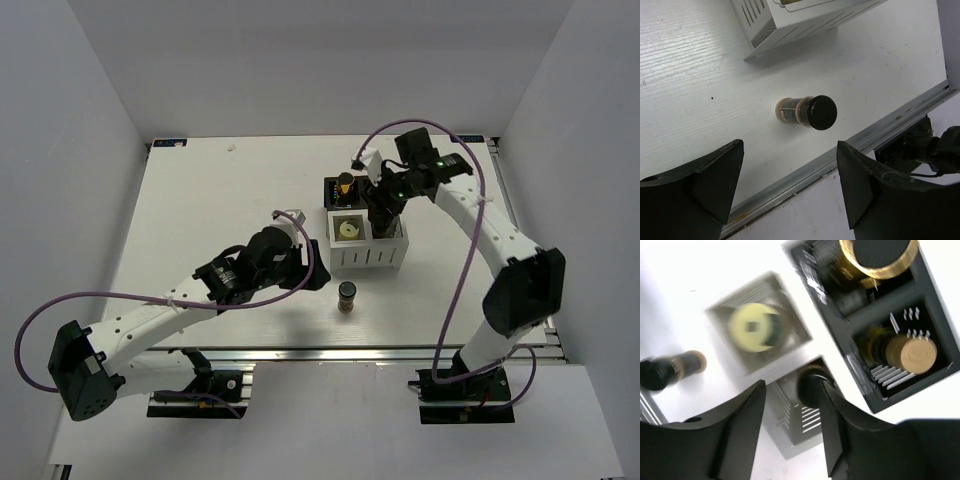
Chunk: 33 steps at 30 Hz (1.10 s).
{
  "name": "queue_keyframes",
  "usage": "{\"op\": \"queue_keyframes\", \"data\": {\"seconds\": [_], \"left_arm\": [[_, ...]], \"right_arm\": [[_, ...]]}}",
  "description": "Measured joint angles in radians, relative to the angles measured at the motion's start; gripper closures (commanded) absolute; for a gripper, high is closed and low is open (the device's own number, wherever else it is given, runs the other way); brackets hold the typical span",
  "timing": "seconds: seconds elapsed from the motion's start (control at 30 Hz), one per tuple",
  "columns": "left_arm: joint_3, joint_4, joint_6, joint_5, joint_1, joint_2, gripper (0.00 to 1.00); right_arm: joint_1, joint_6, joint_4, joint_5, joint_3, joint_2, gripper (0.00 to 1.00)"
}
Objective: Organize the condiment bottles
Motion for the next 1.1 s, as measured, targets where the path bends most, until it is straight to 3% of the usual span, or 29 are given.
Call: {"op": "queue_keyframes", "data": {"seconds": [0.17,0.33,0.43,0.47,0.63,1.1], "left_arm": [[-0.014,0.0,-0.004,-0.001,0.0,-0.001,0.16],[-0.019,0.0,-0.008,-0.001,0.0,-0.016,0.15],[-0.02,0.0,-0.008,-0.002,0.0,-0.026,0.15],[-0.021,0.0,-0.008,-0.002,0.0,-0.029,0.15],[-0.032,-0.001,-0.01,-0.005,0.0,-0.039,0.15],[-0.059,-0.001,-0.039,-0.026,0.0,-0.069,0.14]], "right_arm": [[0.0,-0.209,-0.033,-0.237,-0.107,-0.232,0.52],[0.013,-0.464,-0.214,-0.43,-0.192,-0.33,0.25],[0.031,-0.513,-0.239,-0.451,-0.298,-0.315,0.16],[0.041,-0.511,-0.231,-0.447,-0.344,-0.315,0.12],[0.133,-0.435,-0.131,-0.367,-0.501,-0.347,0.11],[0.31,-0.175,0.179,-0.148,-0.573,-0.323,0.11]]}}
